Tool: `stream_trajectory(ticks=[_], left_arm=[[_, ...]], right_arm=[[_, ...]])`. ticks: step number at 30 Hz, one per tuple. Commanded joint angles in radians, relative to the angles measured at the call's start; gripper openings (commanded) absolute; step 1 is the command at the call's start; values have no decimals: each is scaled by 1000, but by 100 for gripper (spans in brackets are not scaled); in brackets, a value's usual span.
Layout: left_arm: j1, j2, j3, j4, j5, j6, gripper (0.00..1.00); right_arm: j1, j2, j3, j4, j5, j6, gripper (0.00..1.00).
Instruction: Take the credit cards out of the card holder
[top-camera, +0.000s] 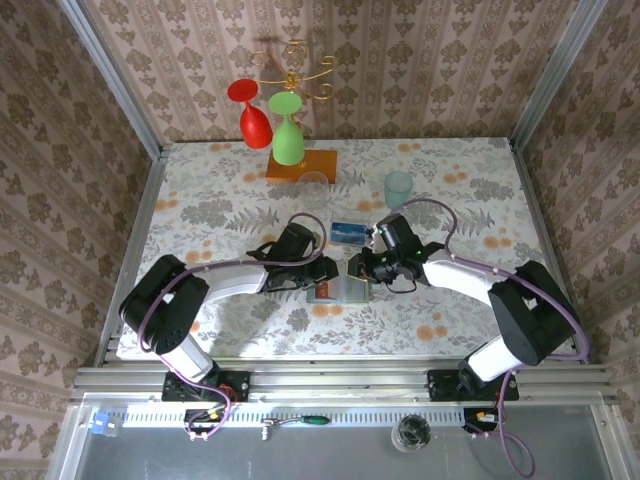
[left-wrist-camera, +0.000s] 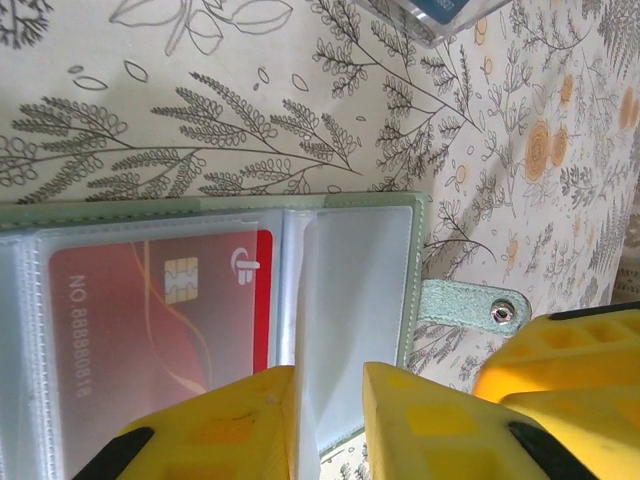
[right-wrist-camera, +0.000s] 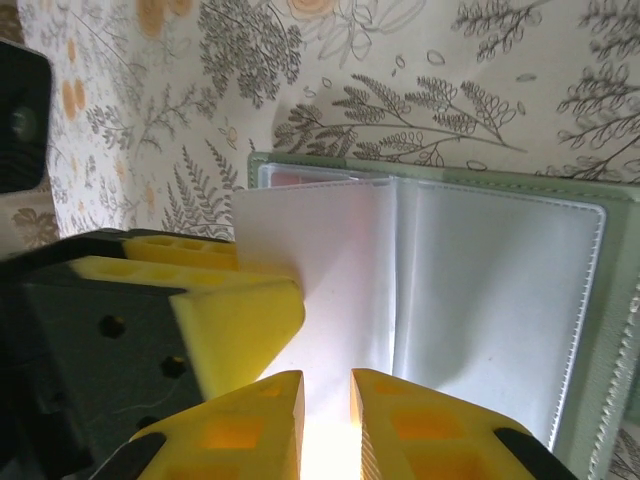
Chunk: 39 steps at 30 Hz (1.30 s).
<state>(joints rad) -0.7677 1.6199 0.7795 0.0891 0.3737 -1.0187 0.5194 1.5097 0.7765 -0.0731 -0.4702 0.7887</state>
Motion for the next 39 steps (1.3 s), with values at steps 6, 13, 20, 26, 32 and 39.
stream_trajectory(ticks=[6, 13, 20, 26, 32, 39], left_arm=[[-29, 6, 51, -31, 4, -14, 23], [-55, 39, 85, -33, 0, -21, 22], [-86, 87, 134, -35, -2, -27, 20], [-105, 131, 169, -33, -5, -34, 19], [-122, 164, 190, -32, -19, -38, 19], [-127, 206, 197, -9, -24, -49, 18]], right_arm=[[-31, -103, -42, -69, 40, -25, 20], [-46, -160, -67, -81, 42, -32, 20], [-65, -199, -95, -93, 38, -39, 20], [-83, -226, -111, -102, 28, -48, 20], [-100, -247, -133, -105, 21, -55, 20], [-111, -249, -141, -110, 5, -62, 21]])
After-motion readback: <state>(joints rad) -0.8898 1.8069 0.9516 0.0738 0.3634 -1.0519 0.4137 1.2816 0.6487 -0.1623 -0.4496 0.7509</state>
